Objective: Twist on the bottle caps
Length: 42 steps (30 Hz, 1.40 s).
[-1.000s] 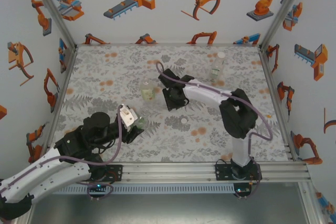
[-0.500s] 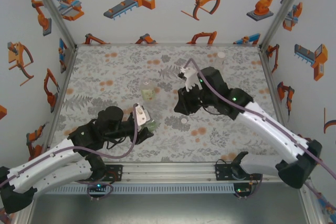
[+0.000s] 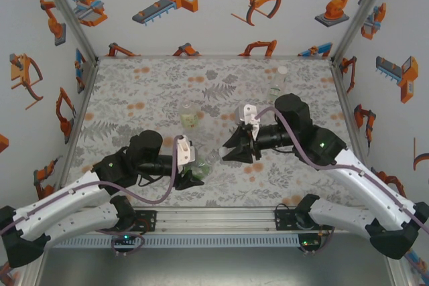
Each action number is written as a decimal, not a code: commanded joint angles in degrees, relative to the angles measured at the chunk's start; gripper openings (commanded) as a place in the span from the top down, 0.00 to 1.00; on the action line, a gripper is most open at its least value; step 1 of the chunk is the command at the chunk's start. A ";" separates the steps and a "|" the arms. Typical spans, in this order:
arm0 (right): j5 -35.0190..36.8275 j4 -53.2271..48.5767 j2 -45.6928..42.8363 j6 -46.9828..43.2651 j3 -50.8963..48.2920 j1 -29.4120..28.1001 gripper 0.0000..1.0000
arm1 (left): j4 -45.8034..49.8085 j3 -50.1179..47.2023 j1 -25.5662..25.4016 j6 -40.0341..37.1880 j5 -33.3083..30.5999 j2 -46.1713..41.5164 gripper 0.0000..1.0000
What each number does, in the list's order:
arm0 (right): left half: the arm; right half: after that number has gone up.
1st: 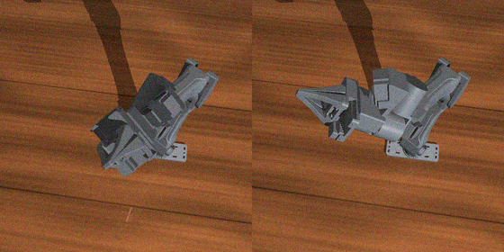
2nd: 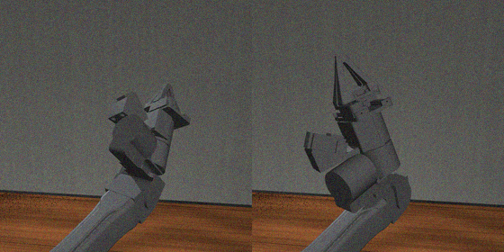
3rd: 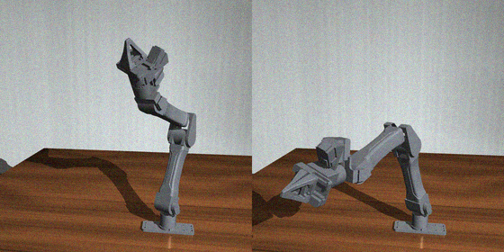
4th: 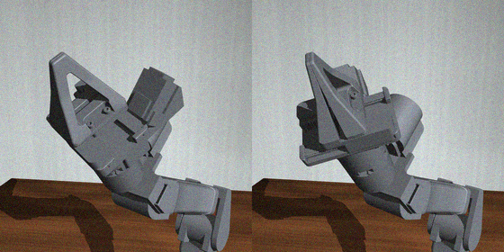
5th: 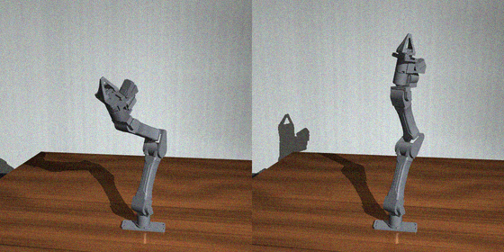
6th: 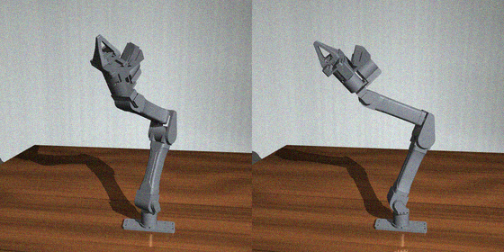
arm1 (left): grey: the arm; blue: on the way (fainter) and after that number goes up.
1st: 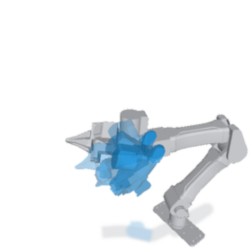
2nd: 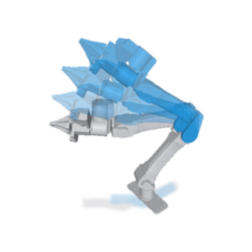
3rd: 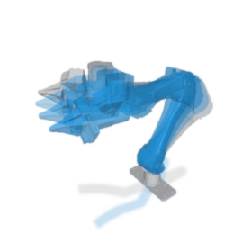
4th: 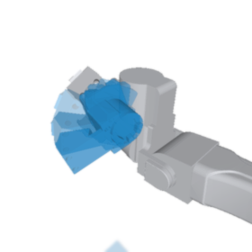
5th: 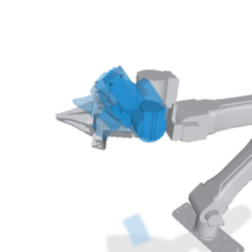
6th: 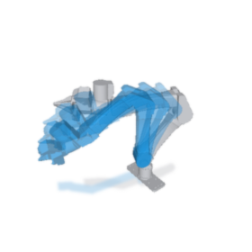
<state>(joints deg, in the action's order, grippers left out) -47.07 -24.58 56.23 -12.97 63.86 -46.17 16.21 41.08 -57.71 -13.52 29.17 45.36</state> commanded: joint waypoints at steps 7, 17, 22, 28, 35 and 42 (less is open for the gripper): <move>-6.55 -0.98 3.30 -8.41 3.15 -3.28 0.90 | 2.95 4.36 0.06 -3.31 8.53 3.81 1.00; -4.42 -6.25 4.56 -10.55 6.02 -5.03 0.95 | 3.59 5.18 0.06 -3.32 8.90 4.50 1.00; -1.77 -11.66 6.42 -13.70 8.28 -6.96 0.98 | 5.41 6.68 0.07 -3.01 11.12 6.17 1.00; 1.09 -16.97 8.26 -16.96 11.21 -9.15 1.00 | 7.41 8.03 0.03 -2.74 13.13 8.50 1.00; 1.59 -17.42 9.35 -15.48 11.29 -9.74 1.00 | 7.46 8.40 0.08 -2.85 12.15 8.86 1.00; 2.18 -4.50 5.67 -2.66 4.32 -9.79 1.00 | 4.21 5.33 0.06 -4.65 6.86 4.73 1.00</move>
<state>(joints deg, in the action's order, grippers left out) -44.66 -35.70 62.98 -22.06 71.11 -55.05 26.17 46.59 -57.63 -16.36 37.04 52.31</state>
